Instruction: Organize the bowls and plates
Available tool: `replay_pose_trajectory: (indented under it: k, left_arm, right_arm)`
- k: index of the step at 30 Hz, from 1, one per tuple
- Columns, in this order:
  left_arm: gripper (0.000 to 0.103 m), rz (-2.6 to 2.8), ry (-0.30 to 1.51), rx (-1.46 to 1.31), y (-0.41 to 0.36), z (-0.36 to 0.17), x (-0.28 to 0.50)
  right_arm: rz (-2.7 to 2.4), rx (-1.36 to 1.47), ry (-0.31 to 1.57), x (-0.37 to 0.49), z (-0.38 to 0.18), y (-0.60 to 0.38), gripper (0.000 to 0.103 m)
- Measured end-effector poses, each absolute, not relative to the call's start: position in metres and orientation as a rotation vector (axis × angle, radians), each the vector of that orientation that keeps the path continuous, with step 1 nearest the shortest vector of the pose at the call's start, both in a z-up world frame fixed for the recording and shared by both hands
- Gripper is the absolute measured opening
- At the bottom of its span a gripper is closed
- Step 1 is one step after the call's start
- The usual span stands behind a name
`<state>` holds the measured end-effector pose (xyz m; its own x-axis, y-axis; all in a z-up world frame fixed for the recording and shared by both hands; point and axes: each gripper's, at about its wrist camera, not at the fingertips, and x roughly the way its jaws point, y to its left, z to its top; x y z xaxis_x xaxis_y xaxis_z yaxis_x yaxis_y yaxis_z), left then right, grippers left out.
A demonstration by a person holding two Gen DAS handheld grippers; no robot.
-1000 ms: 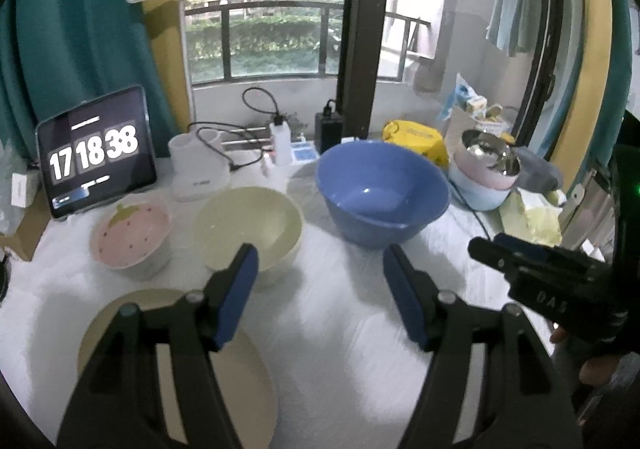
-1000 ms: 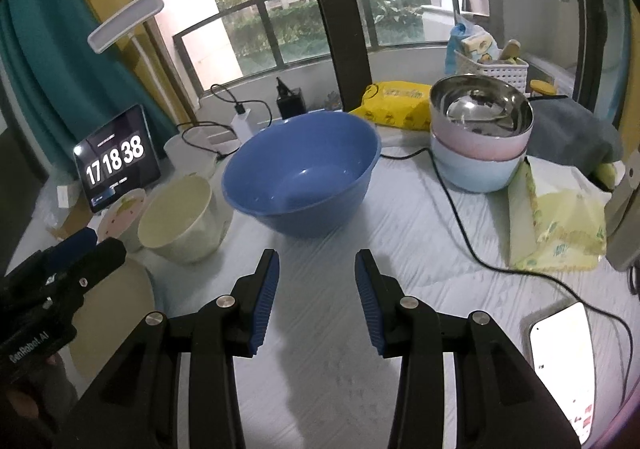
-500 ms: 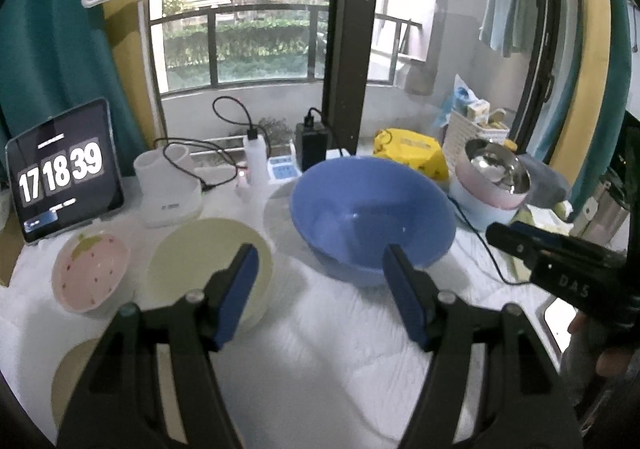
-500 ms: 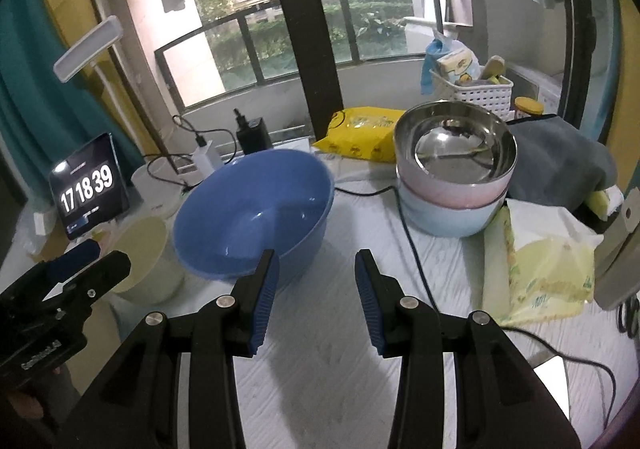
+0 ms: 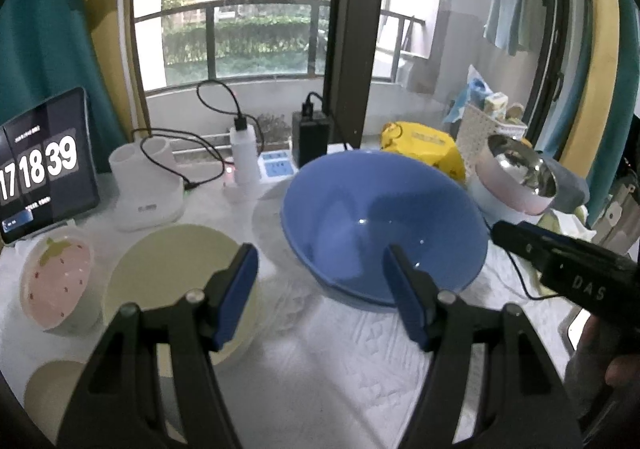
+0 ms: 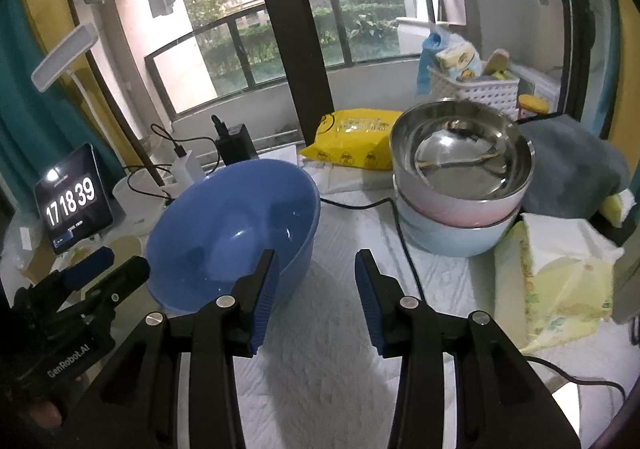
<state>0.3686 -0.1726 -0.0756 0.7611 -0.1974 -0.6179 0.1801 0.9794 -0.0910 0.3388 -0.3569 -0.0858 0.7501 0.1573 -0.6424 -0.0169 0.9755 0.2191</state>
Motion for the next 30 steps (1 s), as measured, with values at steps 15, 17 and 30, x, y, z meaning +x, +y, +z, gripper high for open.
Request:
replay_pose_trajectory:
  k: [15,17,30]
  left_arm:
    - [0.066,-0.187,0.723,0.025,-0.184,-0.097,0.384]
    - [0.065,-0.184,0.730,0.027,-0.185,-0.099,0.385]
    - [0.028,-0.191,0.741,0.086,-0.197,-0.106,0.387]
  right_arm:
    - [0.114,0.218,0.771,0.359,-0.111,-0.351,0.042]
    - [0.110,0.220,0.777,0.361,-0.114,-0.352,0.042]
    - [0.117,0.227,0.792,0.361,-0.124,-0.356,0.027]
